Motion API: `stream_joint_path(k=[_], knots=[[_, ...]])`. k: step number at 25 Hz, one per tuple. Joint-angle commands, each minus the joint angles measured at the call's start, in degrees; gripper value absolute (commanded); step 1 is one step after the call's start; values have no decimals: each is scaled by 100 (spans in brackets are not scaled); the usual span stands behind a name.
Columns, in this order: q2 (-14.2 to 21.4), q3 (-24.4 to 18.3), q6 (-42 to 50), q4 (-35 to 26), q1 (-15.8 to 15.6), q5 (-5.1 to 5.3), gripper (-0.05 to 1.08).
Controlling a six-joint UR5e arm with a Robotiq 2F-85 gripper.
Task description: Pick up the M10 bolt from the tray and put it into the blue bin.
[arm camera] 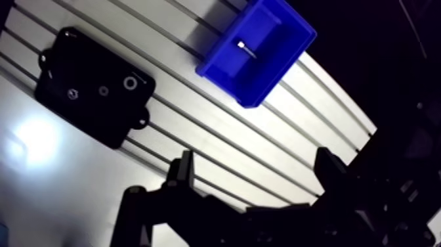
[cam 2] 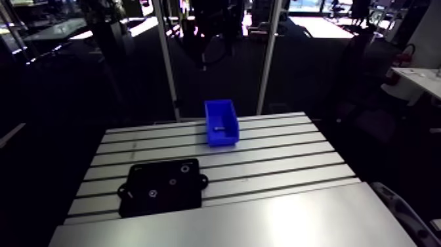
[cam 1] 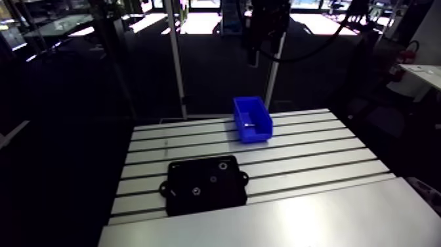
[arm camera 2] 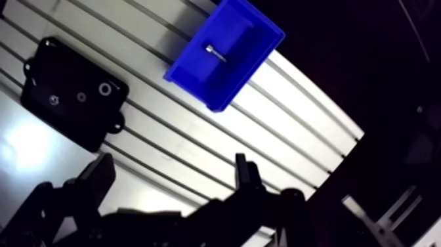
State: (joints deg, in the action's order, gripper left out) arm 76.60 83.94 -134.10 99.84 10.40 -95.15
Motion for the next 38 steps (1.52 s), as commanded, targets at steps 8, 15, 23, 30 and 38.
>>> stream_joint_path(k=[8,15,23,30,38], knots=[[764,-32,3562,-1463,-73,502,1],[1063,12,3580,-1560,6,502,1],[1081,38,3553,-1551,41,528,1],[1107,30,3545,-1534,41,528,1],[1125,38,3545,-1534,41,511,1]])
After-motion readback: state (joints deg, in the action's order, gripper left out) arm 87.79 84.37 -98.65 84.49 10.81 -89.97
